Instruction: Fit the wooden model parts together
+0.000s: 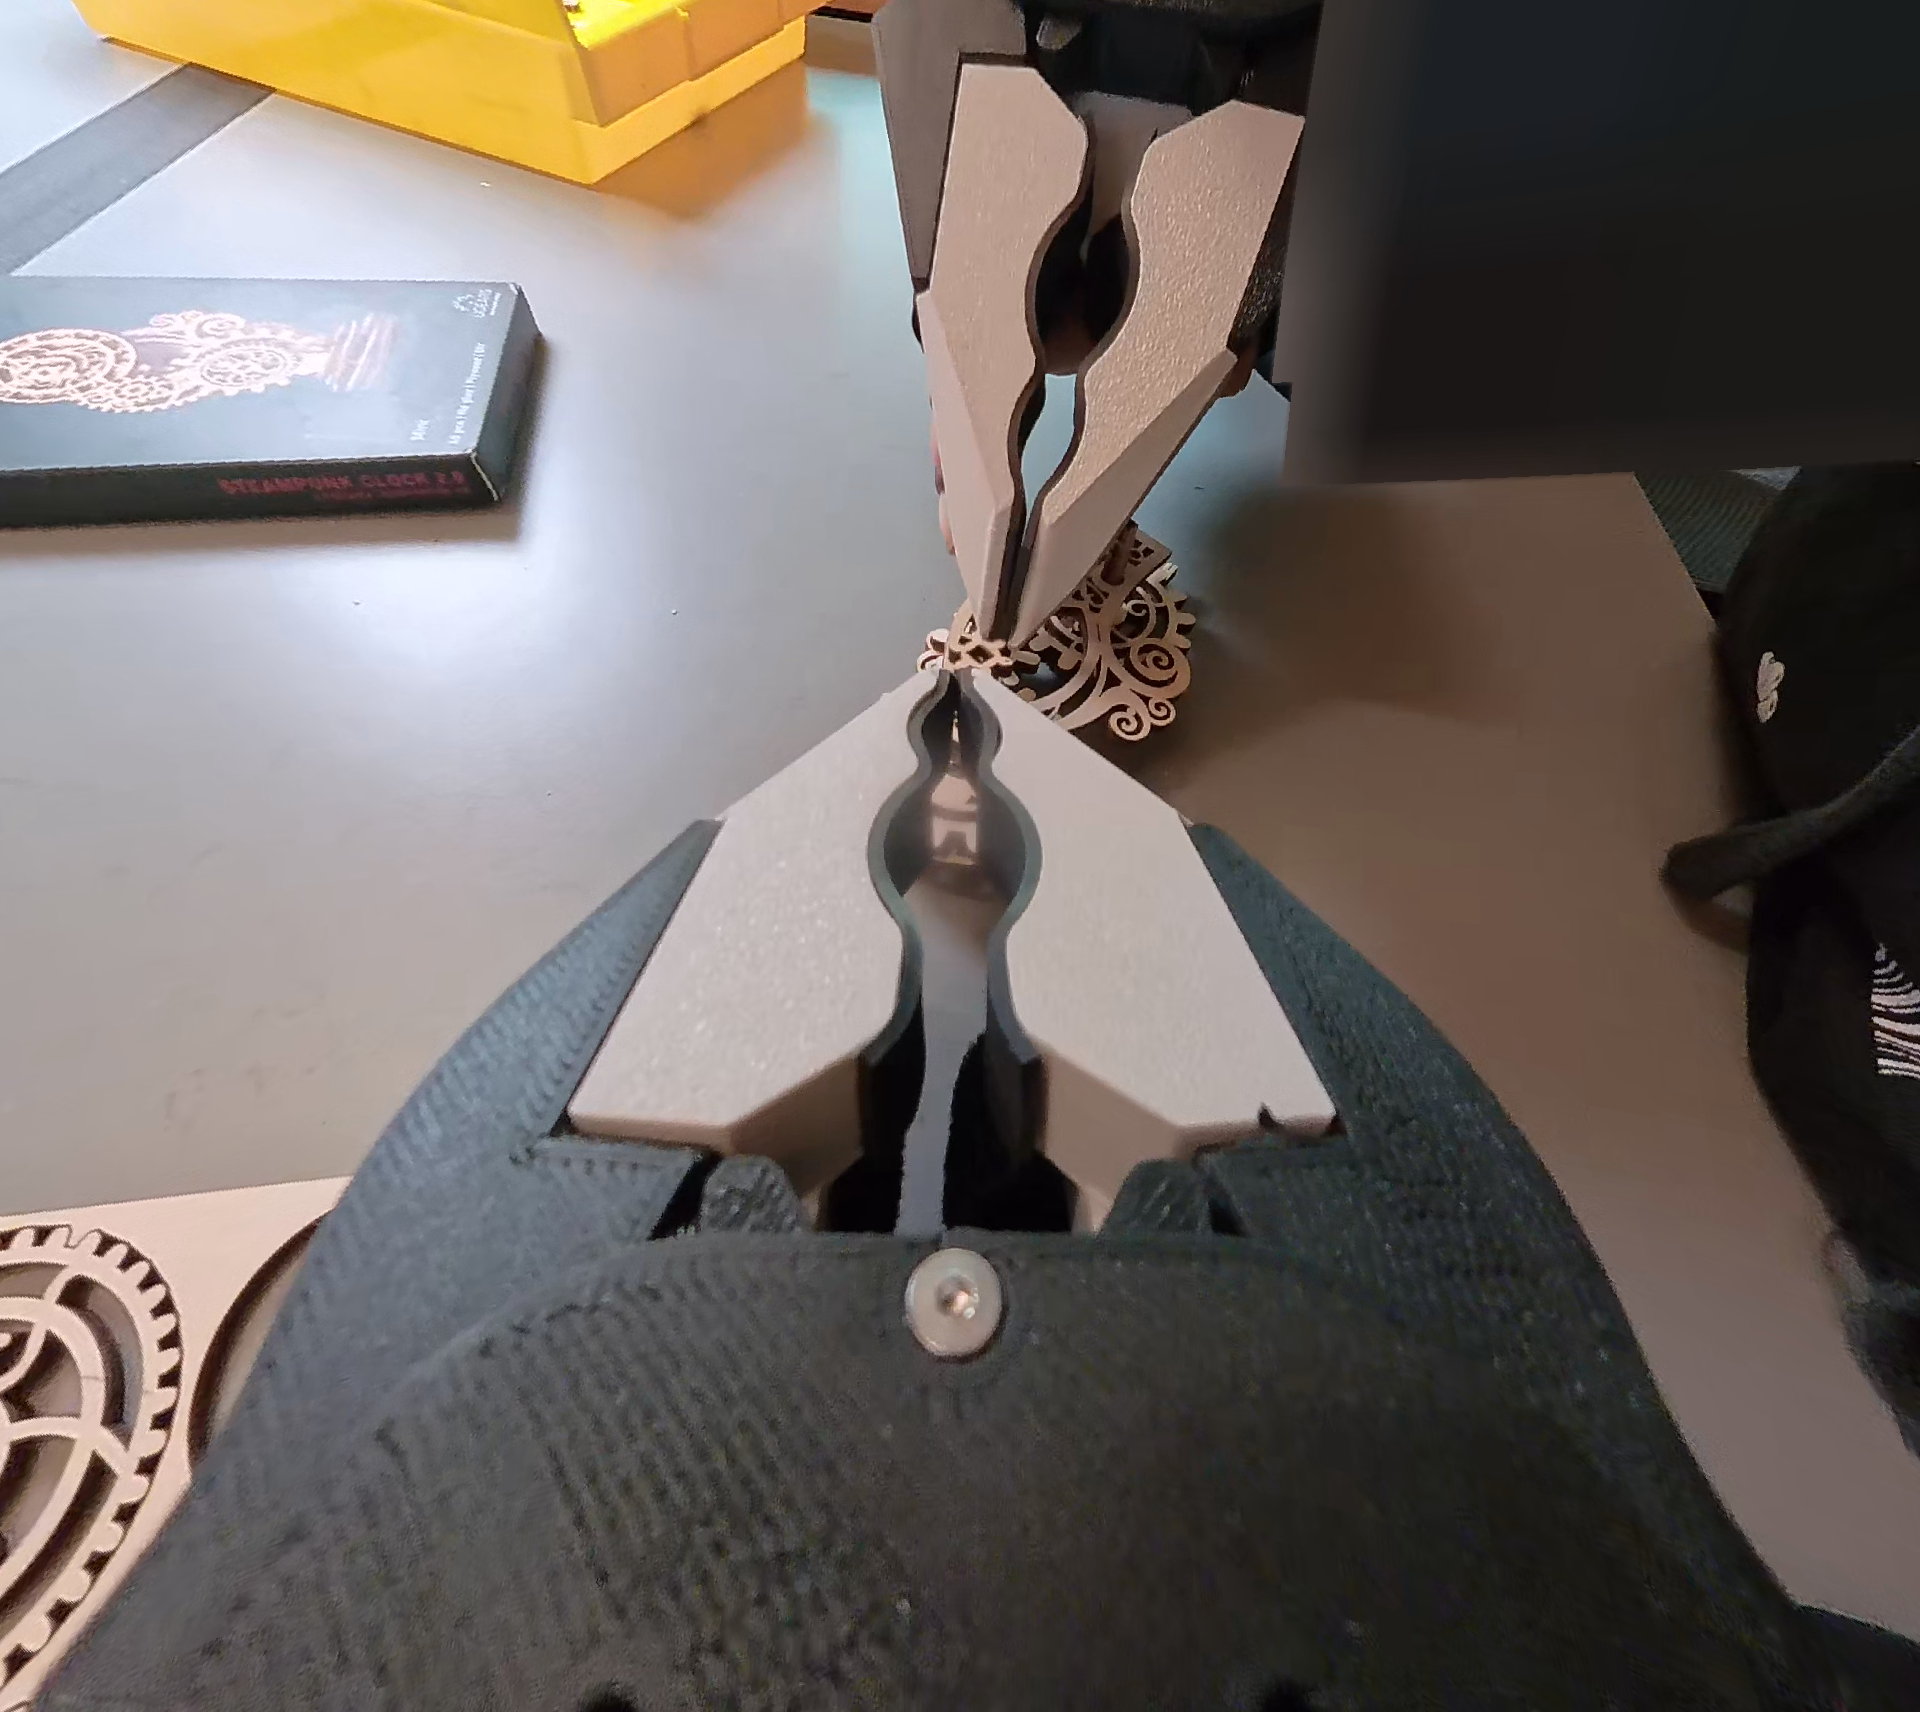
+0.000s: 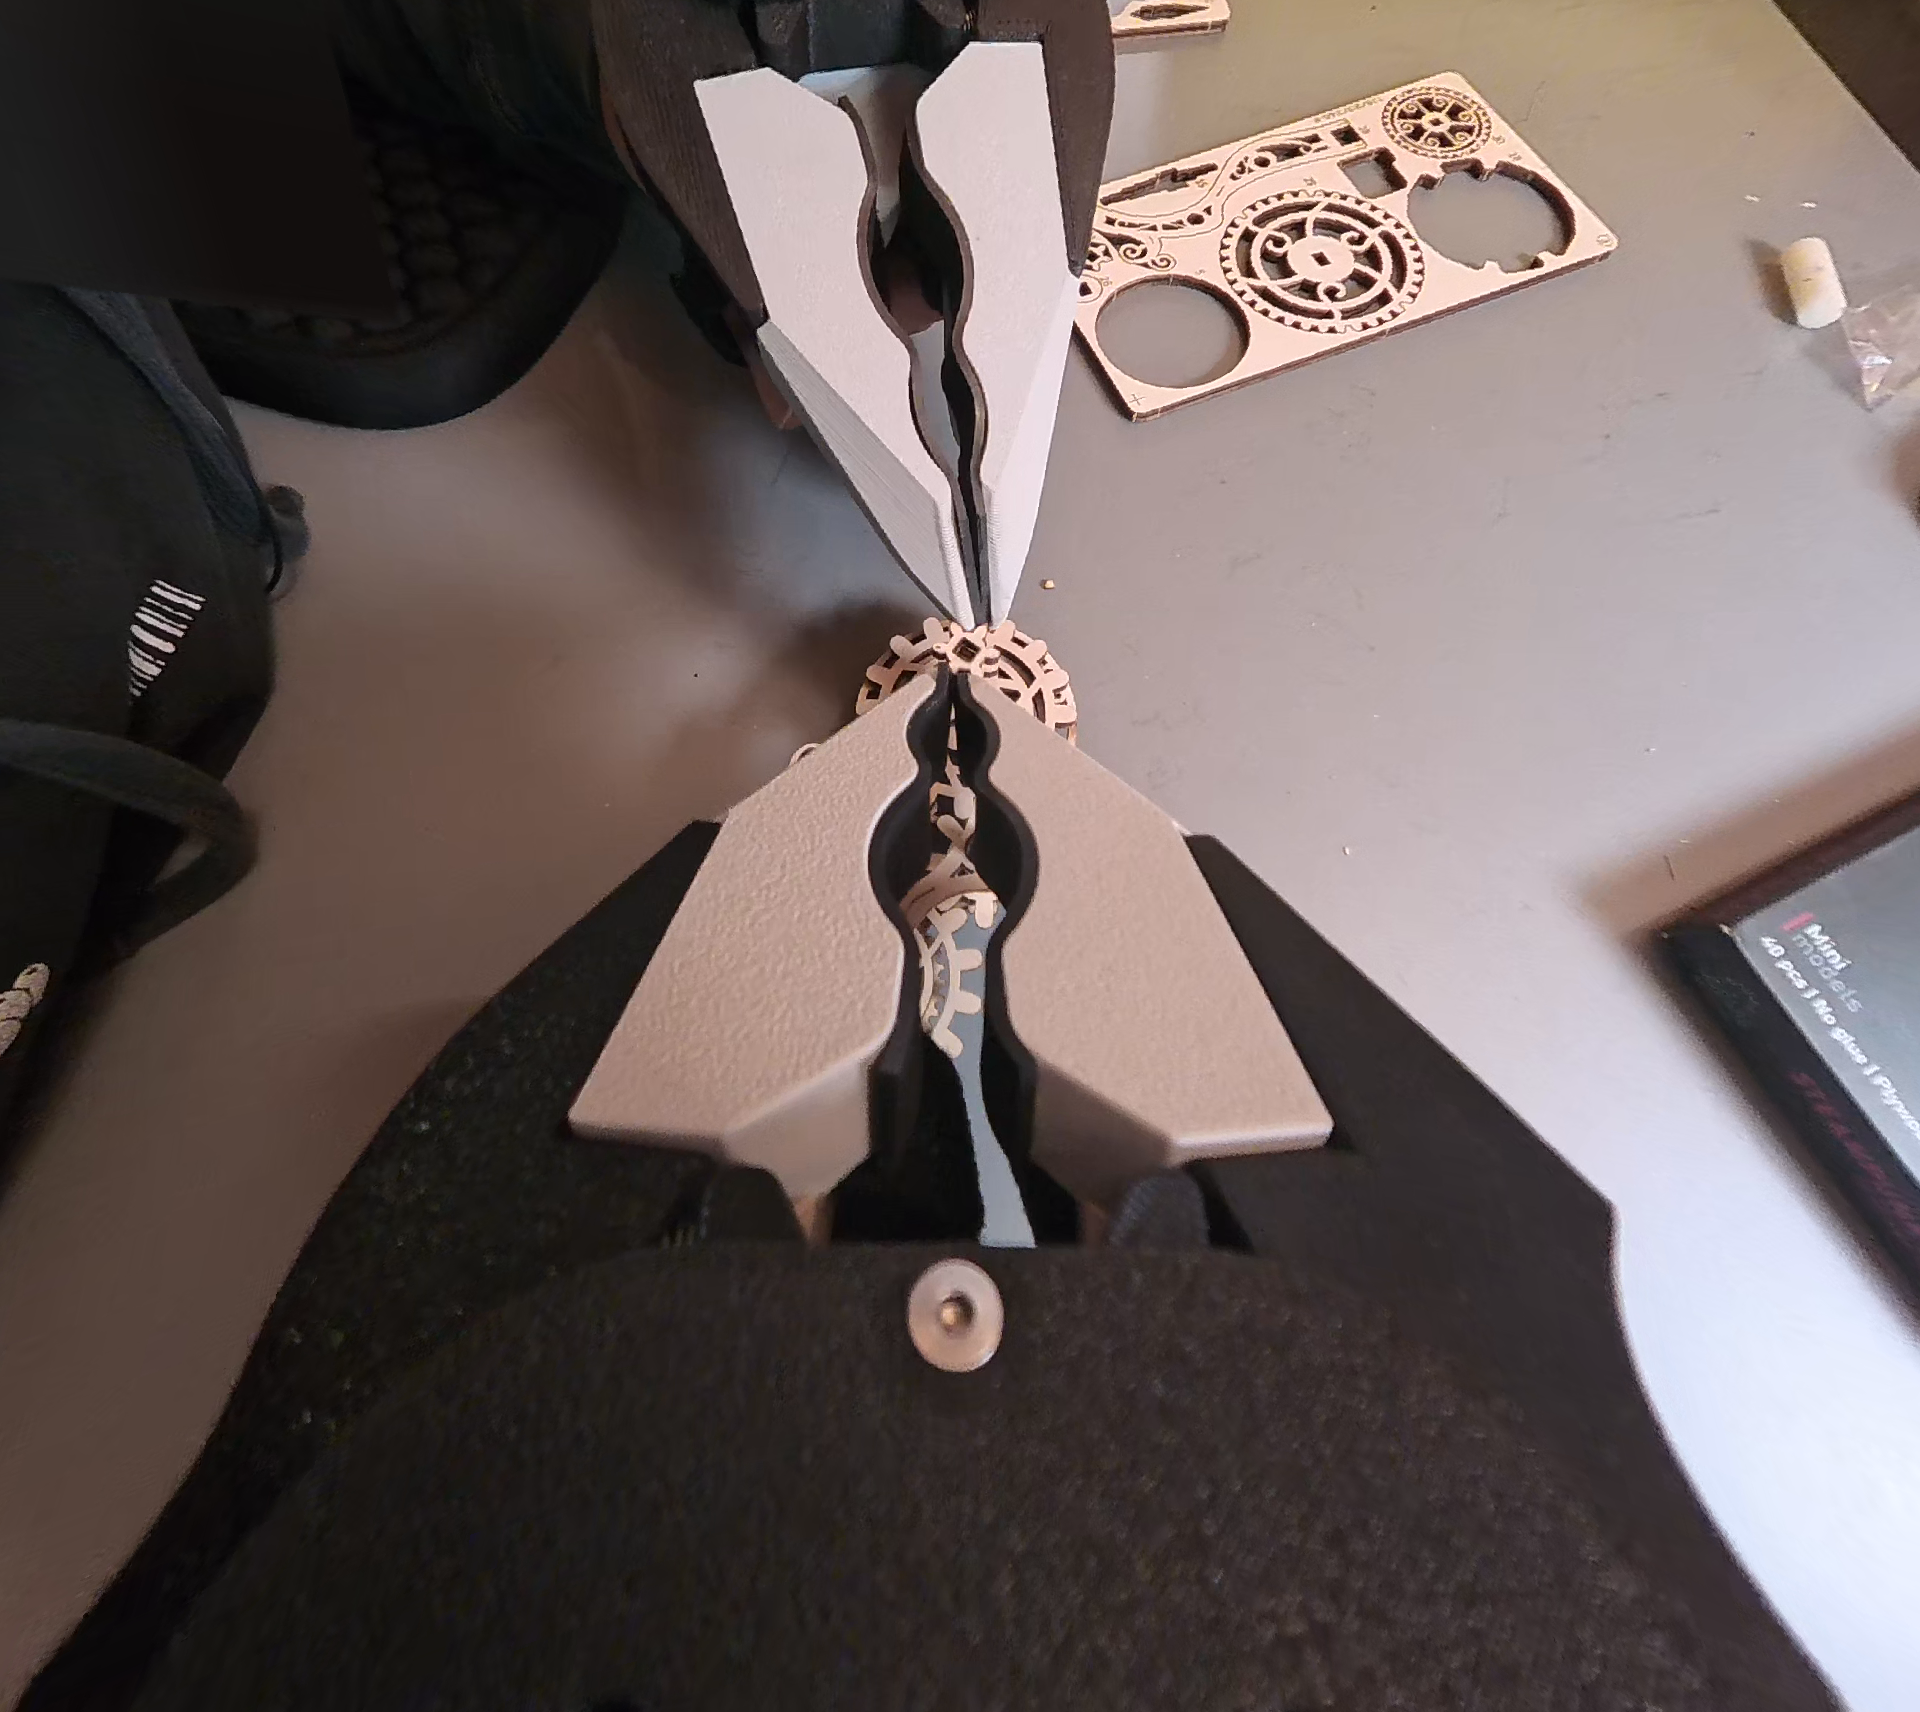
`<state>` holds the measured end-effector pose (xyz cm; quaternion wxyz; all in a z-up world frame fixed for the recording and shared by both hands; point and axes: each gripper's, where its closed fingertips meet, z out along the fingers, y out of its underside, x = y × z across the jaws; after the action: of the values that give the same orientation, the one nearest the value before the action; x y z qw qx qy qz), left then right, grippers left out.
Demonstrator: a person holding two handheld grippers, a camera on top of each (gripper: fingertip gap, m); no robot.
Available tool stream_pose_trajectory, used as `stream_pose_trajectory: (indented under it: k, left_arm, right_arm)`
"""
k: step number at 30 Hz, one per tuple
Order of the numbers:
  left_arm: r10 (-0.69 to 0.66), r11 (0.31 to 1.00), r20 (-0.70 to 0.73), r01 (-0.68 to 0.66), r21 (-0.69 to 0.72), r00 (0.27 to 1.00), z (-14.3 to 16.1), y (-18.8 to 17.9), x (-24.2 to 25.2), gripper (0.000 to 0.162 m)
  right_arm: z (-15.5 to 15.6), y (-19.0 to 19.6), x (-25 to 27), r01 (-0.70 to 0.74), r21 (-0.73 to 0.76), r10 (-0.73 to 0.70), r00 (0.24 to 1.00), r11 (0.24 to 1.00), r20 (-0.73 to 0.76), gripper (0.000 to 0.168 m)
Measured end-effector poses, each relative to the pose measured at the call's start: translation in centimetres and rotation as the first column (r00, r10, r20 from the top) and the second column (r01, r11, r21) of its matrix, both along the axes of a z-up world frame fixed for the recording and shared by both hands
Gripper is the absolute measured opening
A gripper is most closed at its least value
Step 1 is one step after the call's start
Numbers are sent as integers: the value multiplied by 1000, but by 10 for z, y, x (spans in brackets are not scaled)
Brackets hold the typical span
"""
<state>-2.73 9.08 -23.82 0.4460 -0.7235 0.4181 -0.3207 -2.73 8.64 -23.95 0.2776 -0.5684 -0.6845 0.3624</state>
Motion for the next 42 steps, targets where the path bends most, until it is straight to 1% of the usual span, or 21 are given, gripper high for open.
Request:
stream_pose_trajectory:
  k: [22, 29, 33, 35, 42]
  left_arm:
    - [-7, 1000, -38, 8, 17, 999, -5, -1, -1, 0]
    - [-9, 1000, -35, 10, 20, 999, -3, 1, -5, 0]
    - [-29, 999, 4, 29, 18, 1000, 2, -1, -4, 5]
    - [-30, 999, -11, 30, 34, 1000, 1, -1, -2, 6]
    - [-39, 998, -28, 40, 45, 999, -1, -3, 1, 2]
  right_arm:
    - [-4, -1, -1, -12, 19, 12, 1000, 1000, 5, 0]
    - [0, 0, 2, -17, 22, 17, 1000, 1000, -2, 5]
    - [0, 4, 1, -2, 32, 3, 1000, 999, -12, 6]
    - [1, 4, -1, 1, 32, -1, 1000, 999, -21, 5]
    - [-2, 1, -4, 0, 28, 1, 1000, 1000, -20, 5]
